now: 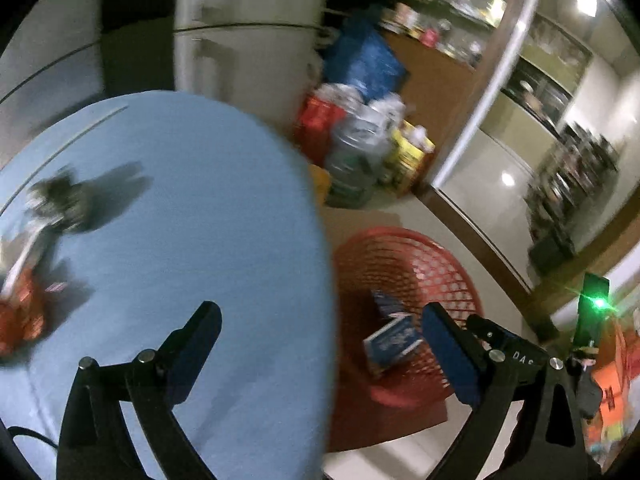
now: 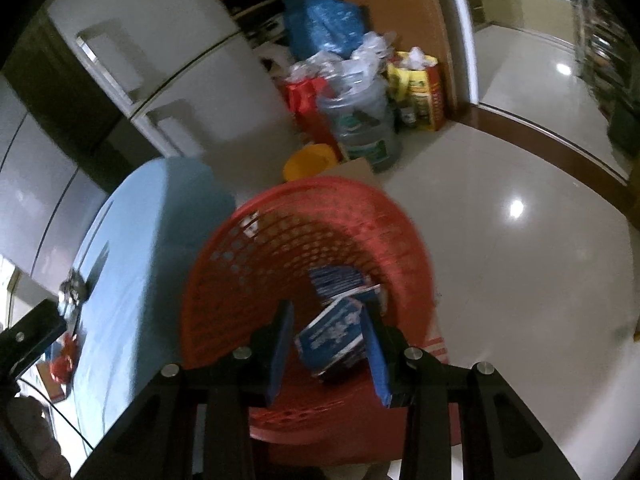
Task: Collect trash
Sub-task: 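Lower the blue toothpaste box into the red basket and open the left tool, then grasp the red-white medicine box with the left tool while the right tool grasps the orange bag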
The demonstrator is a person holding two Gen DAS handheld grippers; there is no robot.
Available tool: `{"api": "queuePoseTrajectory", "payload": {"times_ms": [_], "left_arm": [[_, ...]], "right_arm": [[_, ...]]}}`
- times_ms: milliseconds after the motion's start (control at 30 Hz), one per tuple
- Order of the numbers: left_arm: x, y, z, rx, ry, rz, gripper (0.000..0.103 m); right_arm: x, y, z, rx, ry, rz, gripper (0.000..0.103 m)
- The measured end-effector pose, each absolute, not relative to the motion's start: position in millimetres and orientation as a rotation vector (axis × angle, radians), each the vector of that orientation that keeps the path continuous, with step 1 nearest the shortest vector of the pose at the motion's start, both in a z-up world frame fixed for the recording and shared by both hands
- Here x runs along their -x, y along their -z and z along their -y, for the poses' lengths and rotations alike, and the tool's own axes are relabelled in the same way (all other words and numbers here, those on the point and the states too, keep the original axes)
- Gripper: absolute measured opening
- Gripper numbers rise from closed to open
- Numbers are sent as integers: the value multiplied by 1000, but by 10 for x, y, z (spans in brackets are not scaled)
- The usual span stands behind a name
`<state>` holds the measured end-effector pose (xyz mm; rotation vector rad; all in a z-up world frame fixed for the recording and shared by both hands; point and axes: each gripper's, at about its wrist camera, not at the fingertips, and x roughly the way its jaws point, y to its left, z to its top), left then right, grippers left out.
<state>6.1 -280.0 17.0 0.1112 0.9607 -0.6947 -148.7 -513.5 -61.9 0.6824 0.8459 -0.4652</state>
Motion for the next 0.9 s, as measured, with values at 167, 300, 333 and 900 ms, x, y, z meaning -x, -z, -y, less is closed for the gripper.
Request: {"api": "queuePoseTrajectory", "payload": {"times_ms": [167, 300, 333, 900], "left_arm": [[-159, -184, 1948, -22, 520, -963, 100], [-201, -163, 1264, 43, 391, -954, 100], [-202, -158, 1064, 60, 355, -948, 100], [9, 170, -518, 196, 21, -933, 100]], "right_arm": [[1205, 505, 4728, -611, 383, -862, 66], [942, 385, 4334, -546, 307, -873, 68], [863, 344, 4202, -526, 282, -876, 68], [-675, 139, 1934, -282, -246, -934, 70]]}}
